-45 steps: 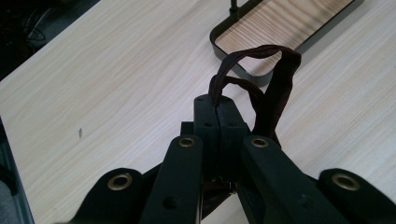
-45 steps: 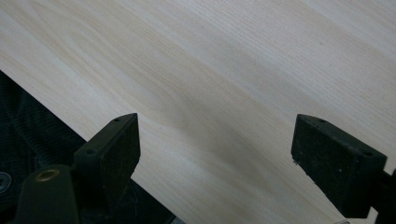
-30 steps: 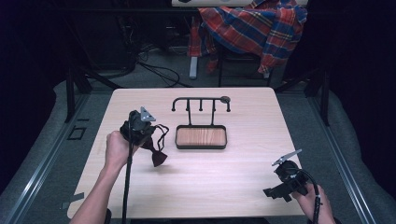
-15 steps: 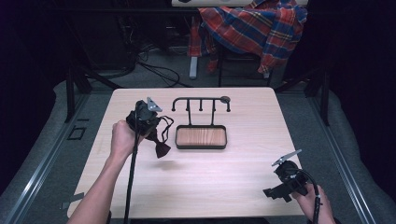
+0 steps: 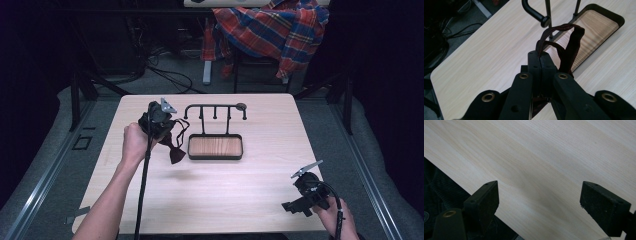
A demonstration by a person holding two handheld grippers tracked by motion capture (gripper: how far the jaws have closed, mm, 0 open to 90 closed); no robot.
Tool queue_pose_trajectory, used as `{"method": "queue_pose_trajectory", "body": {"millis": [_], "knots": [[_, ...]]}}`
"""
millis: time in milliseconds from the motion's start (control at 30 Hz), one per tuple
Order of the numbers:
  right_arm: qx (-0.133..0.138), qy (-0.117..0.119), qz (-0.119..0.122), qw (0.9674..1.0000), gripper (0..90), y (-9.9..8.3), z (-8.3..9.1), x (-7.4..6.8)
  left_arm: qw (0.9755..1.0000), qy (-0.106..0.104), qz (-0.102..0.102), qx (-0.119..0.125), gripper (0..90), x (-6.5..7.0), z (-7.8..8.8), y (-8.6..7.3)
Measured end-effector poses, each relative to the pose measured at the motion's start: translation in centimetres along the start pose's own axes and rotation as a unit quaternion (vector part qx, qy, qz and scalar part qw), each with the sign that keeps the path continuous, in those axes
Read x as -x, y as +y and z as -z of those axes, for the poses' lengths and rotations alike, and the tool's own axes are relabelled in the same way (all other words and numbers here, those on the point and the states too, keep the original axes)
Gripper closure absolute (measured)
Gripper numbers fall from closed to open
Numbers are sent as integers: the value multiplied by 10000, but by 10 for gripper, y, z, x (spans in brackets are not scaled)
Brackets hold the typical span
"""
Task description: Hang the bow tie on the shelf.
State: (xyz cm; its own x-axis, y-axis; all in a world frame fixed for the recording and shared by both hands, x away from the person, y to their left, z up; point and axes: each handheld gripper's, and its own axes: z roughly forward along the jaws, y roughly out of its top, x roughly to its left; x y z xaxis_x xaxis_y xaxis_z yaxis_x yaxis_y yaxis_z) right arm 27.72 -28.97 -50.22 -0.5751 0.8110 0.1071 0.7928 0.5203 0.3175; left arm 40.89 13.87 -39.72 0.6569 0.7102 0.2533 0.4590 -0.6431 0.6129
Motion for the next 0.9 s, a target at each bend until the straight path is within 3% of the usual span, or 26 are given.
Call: {"method": "queue_pose_trajectory", "body": {"millis": [567,900], "knots": [[-23,-28,19,10000,154,0,0,0,9999,-12,-47,91,892,-1,-3,24],[-30,-12,36,10000,154,0,-1,0,9999,-55,123,-6,891,-11,-16,34]]}}
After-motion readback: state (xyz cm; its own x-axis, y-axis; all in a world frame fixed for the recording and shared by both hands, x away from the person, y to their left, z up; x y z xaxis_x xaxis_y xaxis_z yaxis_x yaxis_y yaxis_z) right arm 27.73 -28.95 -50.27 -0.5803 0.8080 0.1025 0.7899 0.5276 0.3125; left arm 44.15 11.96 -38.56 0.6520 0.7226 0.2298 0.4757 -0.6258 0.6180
